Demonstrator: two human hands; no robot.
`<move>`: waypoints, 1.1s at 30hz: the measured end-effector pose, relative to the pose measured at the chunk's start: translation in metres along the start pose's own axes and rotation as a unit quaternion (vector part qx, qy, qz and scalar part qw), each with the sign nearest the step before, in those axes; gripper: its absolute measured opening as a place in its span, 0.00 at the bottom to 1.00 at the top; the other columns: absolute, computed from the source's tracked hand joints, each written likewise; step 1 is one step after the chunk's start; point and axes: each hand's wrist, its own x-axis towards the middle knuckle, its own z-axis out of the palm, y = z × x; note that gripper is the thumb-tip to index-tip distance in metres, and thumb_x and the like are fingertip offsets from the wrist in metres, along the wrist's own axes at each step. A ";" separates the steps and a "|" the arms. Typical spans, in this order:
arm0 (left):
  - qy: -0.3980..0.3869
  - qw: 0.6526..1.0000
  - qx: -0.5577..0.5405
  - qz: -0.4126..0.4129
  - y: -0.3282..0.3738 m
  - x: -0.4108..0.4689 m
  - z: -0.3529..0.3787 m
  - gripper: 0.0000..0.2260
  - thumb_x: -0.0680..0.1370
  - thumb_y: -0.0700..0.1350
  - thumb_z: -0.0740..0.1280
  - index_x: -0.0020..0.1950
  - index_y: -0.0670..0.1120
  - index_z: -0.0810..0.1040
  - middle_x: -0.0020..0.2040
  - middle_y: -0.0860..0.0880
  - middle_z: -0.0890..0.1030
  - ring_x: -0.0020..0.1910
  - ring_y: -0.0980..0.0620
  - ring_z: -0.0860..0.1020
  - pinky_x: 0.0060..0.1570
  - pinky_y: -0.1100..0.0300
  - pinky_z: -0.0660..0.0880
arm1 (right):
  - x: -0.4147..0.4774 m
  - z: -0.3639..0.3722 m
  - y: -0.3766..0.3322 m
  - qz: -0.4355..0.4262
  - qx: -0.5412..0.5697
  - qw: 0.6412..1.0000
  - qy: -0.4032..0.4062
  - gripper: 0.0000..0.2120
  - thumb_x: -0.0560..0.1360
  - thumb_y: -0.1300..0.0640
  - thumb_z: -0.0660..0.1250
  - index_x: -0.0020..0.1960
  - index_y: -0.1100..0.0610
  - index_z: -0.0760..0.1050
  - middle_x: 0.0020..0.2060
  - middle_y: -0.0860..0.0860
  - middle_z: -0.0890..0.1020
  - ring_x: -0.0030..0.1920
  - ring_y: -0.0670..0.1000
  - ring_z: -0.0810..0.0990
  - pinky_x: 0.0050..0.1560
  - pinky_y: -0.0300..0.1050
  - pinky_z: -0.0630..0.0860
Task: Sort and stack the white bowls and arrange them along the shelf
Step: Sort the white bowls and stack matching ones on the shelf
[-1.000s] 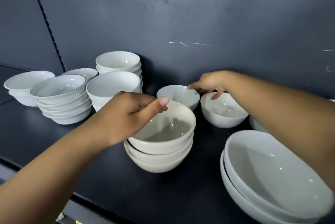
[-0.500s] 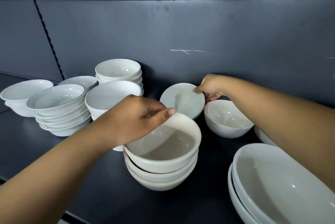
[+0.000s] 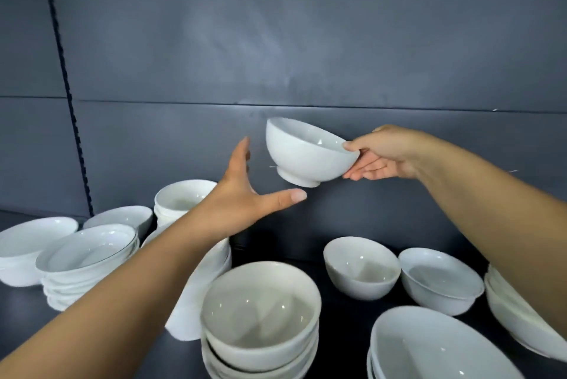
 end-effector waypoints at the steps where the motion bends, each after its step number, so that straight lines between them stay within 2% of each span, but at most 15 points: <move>1: -0.005 0.999 -0.042 0.008 0.005 0.003 0.004 0.60 0.49 0.65 0.72 0.75 0.55 0.47 0.75 0.55 0.59 0.71 0.58 0.61 0.70 0.55 0.63 | -0.010 0.000 -0.004 -0.008 0.005 1.000 0.002 0.09 0.77 0.56 0.62 0.43 0.60 0.75 0.25 0.53 0.82 0.24 0.46 0.80 0.25 0.31 0.74; 3: -0.001 0.992 -0.114 0.050 0.012 0.006 0.009 0.55 0.51 0.61 0.74 0.74 0.50 0.56 0.69 0.54 0.70 0.65 0.59 0.71 0.65 0.58 0.69 | -0.029 0.004 -0.012 -0.032 -0.005 0.999 0.011 0.09 0.77 0.55 0.63 0.41 0.59 0.74 0.24 0.52 0.81 0.23 0.46 0.80 0.25 0.32 0.74; 5: 0.000 0.986 -0.141 0.089 0.019 0.002 0.015 0.50 0.53 0.60 0.77 0.70 0.47 0.63 0.63 0.51 0.77 0.60 0.56 0.76 0.60 0.55 0.74 | -0.046 0.007 -0.014 -0.066 -0.025 0.997 0.042 0.11 0.77 0.52 0.62 0.40 0.58 0.74 0.26 0.52 0.82 0.26 0.47 0.80 0.28 0.34 0.77; 8: -0.001 0.975 -0.197 0.100 0.030 -0.011 0.026 0.47 0.53 0.59 0.78 0.68 0.45 0.67 0.60 0.48 0.79 0.59 0.51 0.78 0.58 0.50 0.75 | -0.071 0.008 -0.002 -0.114 0.023 0.993 0.034 0.15 0.75 0.42 0.61 0.47 0.53 0.77 0.44 0.52 0.84 0.45 0.49 0.83 0.48 0.44 0.81; 10: -0.037 0.964 -0.243 0.098 0.041 -0.023 0.034 0.41 0.55 0.56 0.77 0.65 0.44 0.70 0.58 0.47 0.80 0.57 0.49 0.79 0.58 0.47 0.75 | -0.088 0.011 0.014 -0.158 0.110 0.981 -0.030 0.24 0.65 0.35 0.67 0.54 0.48 0.75 0.53 0.46 0.82 0.54 0.46 0.81 0.59 0.48 0.76; 11: -0.056 0.959 -0.262 0.088 0.046 -0.028 0.039 0.39 0.56 0.55 0.76 0.64 0.45 0.70 0.57 0.47 0.81 0.56 0.50 0.80 0.58 0.48 0.76 | -0.096 0.012 0.023 -0.180 0.149 0.971 -0.054 0.30 0.58 0.33 0.72 0.56 0.47 0.74 0.54 0.44 0.82 0.56 0.44 0.80 0.61 0.46 0.75; 13: -0.050 0.956 -0.282 0.063 0.054 -0.039 0.050 0.45 0.54 0.57 0.74 0.67 0.48 0.62 0.57 0.52 0.79 0.54 0.56 0.80 0.56 0.54 0.77 | -0.106 0.012 0.042 -0.225 0.176 0.956 -0.062 0.39 0.49 0.34 0.76 0.56 0.48 0.74 0.52 0.43 0.82 0.56 0.43 0.79 0.60 0.42 0.75; 15: -0.025 0.963 -0.264 0.051 0.057 -0.053 0.064 0.49 0.53 0.59 0.78 0.66 0.52 0.54 0.54 0.59 0.74 0.49 0.69 0.77 0.51 0.68 0.76 | -0.118 0.011 0.059 -0.255 0.171 0.951 -0.026 0.39 0.50 0.37 0.77 0.56 0.53 0.73 0.49 0.45 0.83 0.54 0.45 0.80 0.54 0.40 0.77; 16: -0.029 0.966 -0.252 0.045 0.058 -0.061 0.073 0.48 0.55 0.60 0.79 0.64 0.54 0.53 0.51 0.62 0.72 0.43 0.74 0.76 0.45 0.75 0.74 | -0.126 0.011 0.067 -0.261 0.170 0.950 -0.001 0.41 0.51 0.37 0.77 0.57 0.56 0.73 0.50 0.48 0.83 0.54 0.47 0.81 0.53 0.40 0.77; 18: -0.052 0.967 -0.247 0.033 0.056 -0.080 0.089 0.46 0.55 0.58 0.79 0.61 0.56 0.51 0.49 0.65 0.70 0.37 0.79 0.73 0.37 0.79 0.71 | -0.139 0.009 0.087 -0.259 0.159 0.952 0.040 0.46 0.51 0.36 0.77 0.61 0.61 0.71 0.54 0.54 0.82 0.57 0.53 0.80 0.54 0.45 0.76; 21: -0.104 0.953 -0.282 0.025 0.044 -0.099 0.111 0.45 0.56 0.59 0.80 0.61 0.57 0.51 0.52 0.64 0.70 0.39 0.80 0.73 0.35 0.79 0.70 | -0.158 0.008 0.121 -0.230 0.159 0.957 0.073 0.48 0.48 0.37 0.79 0.60 0.60 0.70 0.53 0.52 0.82 0.56 0.52 0.80 0.52 0.43 0.76; 24: -0.129 0.944 -0.302 0.031 0.029 -0.111 0.127 0.38 0.55 0.60 0.70 0.59 0.60 0.56 0.59 0.61 0.69 0.46 0.77 0.74 0.40 0.79 0.71 | -0.169 0.012 0.148 -0.193 0.130 0.968 0.092 0.50 0.48 0.36 0.78 0.62 0.59 0.69 0.56 0.54 0.80 0.58 0.51 0.78 0.53 0.42 0.76; 28: -0.135 0.947 -0.289 0.046 0.008 -0.123 0.139 0.30 0.59 0.54 0.74 0.55 0.59 0.63 0.51 0.66 0.76 0.49 0.75 0.74 0.42 0.78 0.70 | -0.176 0.019 0.176 -0.160 0.110 0.976 0.096 0.50 0.50 0.35 0.77 0.64 0.59 0.67 0.60 0.56 0.77 0.61 0.52 0.76 0.56 0.41 0.75; 31: -0.146 0.948 -0.278 0.046 -0.002 -0.126 0.143 0.28 0.58 0.55 0.74 0.54 0.58 0.68 0.48 0.74 0.76 0.51 0.73 0.75 0.44 0.78 0.70 | -0.178 0.024 0.190 -0.137 0.114 0.981 0.074 0.47 0.52 0.43 0.79 0.65 0.56 0.67 0.61 0.53 0.76 0.62 0.49 0.75 0.58 0.43 0.73; 33: -0.153 0.946 -0.282 0.047 -0.009 -0.127 0.146 0.28 0.58 0.56 0.72 0.56 0.57 0.68 0.49 0.73 0.77 0.52 0.71 0.75 0.45 0.77 0.70 | -0.179 0.027 0.197 -0.132 0.127 0.981 0.071 0.40 0.54 0.50 0.76 0.64 0.53 0.67 0.59 0.49 0.78 0.61 0.47 0.75 0.57 0.41 0.72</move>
